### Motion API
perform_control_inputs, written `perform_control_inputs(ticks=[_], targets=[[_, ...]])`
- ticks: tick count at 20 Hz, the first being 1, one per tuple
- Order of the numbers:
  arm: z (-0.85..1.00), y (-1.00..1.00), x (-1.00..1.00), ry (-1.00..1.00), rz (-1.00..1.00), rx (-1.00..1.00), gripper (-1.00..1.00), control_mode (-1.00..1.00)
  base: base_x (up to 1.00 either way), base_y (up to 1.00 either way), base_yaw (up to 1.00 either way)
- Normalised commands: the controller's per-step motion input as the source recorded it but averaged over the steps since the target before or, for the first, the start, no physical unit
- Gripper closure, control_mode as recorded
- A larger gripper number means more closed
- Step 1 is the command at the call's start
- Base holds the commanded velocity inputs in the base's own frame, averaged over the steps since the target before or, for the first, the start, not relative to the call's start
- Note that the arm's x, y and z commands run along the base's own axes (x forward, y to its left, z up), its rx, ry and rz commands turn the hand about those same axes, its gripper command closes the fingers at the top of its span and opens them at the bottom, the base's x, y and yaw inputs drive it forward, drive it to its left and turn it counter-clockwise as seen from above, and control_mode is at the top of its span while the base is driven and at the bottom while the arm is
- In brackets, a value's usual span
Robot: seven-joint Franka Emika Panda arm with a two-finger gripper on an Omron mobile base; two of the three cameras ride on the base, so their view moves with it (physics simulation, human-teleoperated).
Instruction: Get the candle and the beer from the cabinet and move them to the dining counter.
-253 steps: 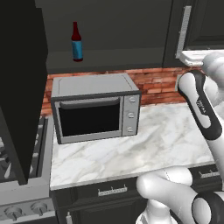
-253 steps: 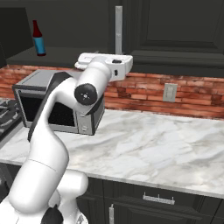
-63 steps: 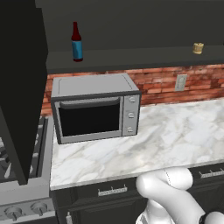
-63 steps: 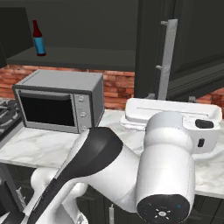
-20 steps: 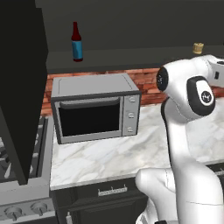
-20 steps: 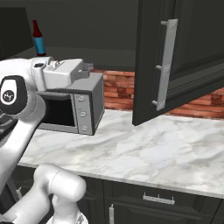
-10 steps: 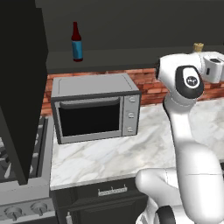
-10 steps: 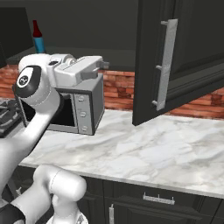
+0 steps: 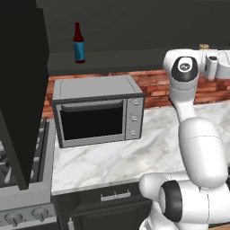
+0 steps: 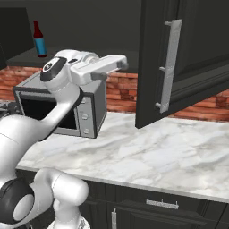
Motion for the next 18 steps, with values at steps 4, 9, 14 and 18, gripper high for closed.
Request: perform_control_inputs(ticks=[4,9,14,18], targets=[[0.00,-0.37,0.01,0.00,-0.12,0.00,-1.00,-1.00,0.00,0.00,0.00],[0.00,-0.40,0.00,0.00,-0.03,0.00,-1.00,-1.00,0.00,0.00,0.00],[-0.04,-0.40,0.00,0.00,-0.01,0.00,-1.00,-1.00,0.00,0.00,0.00],[-0.04,-0.38,0.00,0.00,0.00,0.00,-1.00,-1.00,0.00,0.00,0.00]])
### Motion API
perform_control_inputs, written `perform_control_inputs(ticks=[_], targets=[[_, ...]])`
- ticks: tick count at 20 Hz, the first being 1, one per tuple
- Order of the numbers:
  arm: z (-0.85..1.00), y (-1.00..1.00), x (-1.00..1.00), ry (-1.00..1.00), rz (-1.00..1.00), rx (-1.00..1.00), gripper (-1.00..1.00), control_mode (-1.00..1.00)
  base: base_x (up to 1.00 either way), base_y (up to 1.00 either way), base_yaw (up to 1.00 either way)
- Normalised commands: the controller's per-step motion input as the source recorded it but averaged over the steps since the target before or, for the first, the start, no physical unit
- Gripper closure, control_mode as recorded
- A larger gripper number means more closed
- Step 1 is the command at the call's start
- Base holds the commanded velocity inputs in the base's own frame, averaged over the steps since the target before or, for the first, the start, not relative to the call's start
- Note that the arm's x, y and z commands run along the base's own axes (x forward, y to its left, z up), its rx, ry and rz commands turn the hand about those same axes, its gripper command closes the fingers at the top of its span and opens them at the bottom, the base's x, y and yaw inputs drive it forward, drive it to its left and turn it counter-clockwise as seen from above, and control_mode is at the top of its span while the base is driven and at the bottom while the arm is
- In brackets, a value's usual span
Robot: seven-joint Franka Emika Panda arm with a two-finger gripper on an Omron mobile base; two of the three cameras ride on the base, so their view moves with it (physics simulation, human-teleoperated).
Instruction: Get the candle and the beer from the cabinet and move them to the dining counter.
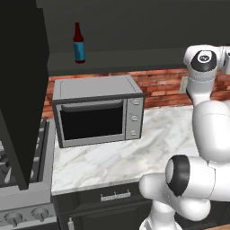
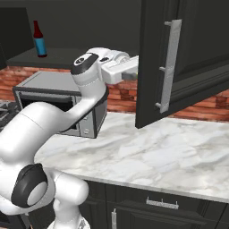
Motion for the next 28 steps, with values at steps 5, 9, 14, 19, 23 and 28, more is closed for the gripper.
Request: perform_control_inputs(ticks=[5,9,14,19,23,28], targets=[[-0.01,-0.33,0.00,0.00,0.00,0.00,-1.00,-1.00,0.00,0.00,0.00],[0.00,-0.39,-0.05,0.00,0.00,0.00,-1.00,-1.00,0.00,0.00,0.00],[0.00,-0.44,-0.10,0.00,0.00,0.00,-1.00,-1.00,0.00,0.00,0.00],[0.00,-0.57,-0.22,0.00,0.03,0.00,-1.00,-1.00,0.00,0.00,0.00],[0.00,-0.64,-0.20,0.00,0.06,0.00,-1.00,-1.00,0.00,0.00,0.00],[0.00,-0.61,-0.07,0.00,0.10,0.00,-1.00,-1.00,0.00,0.00,0.00]])
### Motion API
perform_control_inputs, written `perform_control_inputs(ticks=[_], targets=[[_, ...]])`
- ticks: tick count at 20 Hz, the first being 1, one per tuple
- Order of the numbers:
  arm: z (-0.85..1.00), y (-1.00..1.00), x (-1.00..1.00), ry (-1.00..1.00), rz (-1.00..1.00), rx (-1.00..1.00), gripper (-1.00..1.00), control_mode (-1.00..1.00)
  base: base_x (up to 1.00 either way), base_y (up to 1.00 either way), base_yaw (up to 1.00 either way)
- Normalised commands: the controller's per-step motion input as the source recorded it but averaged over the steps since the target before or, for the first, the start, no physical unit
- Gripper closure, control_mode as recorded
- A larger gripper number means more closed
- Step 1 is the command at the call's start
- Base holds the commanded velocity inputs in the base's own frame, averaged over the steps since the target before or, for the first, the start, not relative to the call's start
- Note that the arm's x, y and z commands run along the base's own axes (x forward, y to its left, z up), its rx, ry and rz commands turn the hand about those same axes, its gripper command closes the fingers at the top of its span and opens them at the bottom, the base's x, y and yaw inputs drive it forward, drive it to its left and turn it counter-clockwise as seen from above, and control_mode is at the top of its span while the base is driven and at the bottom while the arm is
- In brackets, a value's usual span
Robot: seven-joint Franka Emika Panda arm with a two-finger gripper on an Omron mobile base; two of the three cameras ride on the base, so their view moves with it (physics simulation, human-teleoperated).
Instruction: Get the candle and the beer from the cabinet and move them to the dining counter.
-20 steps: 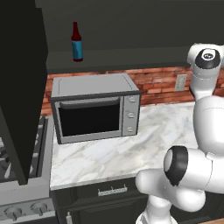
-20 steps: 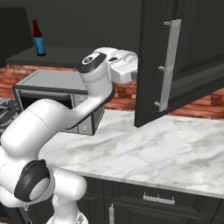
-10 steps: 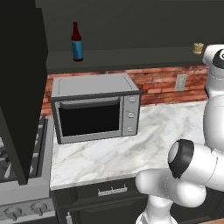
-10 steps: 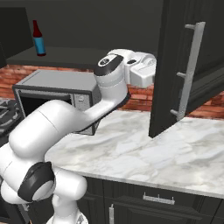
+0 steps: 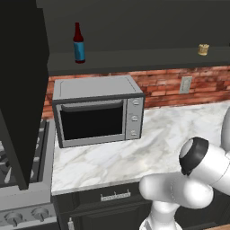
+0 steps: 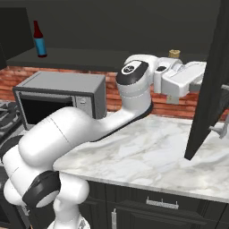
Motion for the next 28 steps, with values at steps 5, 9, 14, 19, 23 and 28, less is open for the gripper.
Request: perform_control_inputs(ticks=[5,9,14,19,23,28], targets=[[0.00,-0.58,0.00,0.00,0.14,0.00,-1.00,-1.00,0.00,0.00,0.00],[0.00,-0.60,0.00,0.00,0.15,0.00,-1.00,-1.00,0.00,0.00,0.00],[0.00,-0.60,0.00,0.00,0.14,0.00,-1.00,-1.00,0.00,0.00,0.00],[0.00,-0.52,0.00,0.00,0.14,0.00,-1.00,-1.00,0.00,0.00,0.00],[0.00,-0.21,0.00,0.00,0.06,0.00,-1.00,-1.00,0.00,0.00,0.00],[0.00,-0.03,0.00,0.00,0.01,0.00,-1.00,-1.00,0.00,0.00,0.00]])
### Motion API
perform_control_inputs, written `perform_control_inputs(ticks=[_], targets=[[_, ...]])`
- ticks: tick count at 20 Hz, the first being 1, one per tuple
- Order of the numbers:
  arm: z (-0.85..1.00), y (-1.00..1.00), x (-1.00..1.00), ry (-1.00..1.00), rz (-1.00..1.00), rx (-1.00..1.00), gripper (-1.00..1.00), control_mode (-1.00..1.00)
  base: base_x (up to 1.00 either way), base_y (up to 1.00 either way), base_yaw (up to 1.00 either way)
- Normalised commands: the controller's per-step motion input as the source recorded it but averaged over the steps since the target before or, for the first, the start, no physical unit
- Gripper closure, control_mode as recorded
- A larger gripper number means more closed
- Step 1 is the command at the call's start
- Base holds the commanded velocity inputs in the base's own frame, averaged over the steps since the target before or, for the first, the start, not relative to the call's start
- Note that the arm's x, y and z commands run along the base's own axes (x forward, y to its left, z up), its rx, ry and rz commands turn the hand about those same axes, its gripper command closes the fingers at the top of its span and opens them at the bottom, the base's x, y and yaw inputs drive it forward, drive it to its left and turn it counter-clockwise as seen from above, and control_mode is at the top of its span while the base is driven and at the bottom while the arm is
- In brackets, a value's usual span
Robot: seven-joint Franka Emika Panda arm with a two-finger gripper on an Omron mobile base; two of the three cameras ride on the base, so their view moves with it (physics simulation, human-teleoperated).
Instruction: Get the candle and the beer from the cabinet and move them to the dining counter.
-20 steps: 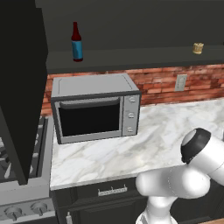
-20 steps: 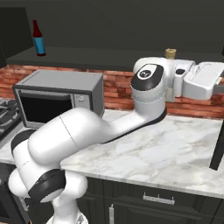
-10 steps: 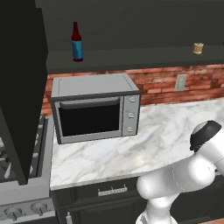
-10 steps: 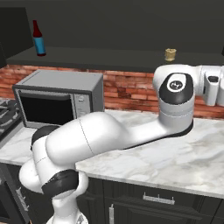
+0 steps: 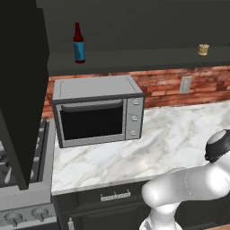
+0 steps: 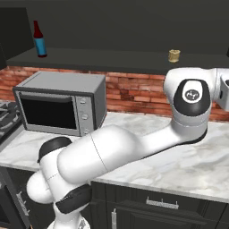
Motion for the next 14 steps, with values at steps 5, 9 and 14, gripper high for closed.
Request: perform_control_inputs(ticks=[5,9,14], targets=[[0.00,0.02,0.00,0.01,0.00,0.00,-1.00,-1.00,0.00,0.00,0.00],[0.00,0.68,-0.19,0.02,0.00,0.00,-1.00,-1.00,0.00,0.00,0.00],[0.00,1.00,-0.35,0.06,0.08,-0.03,-1.00,-1.00,0.00,0.00,0.00]])
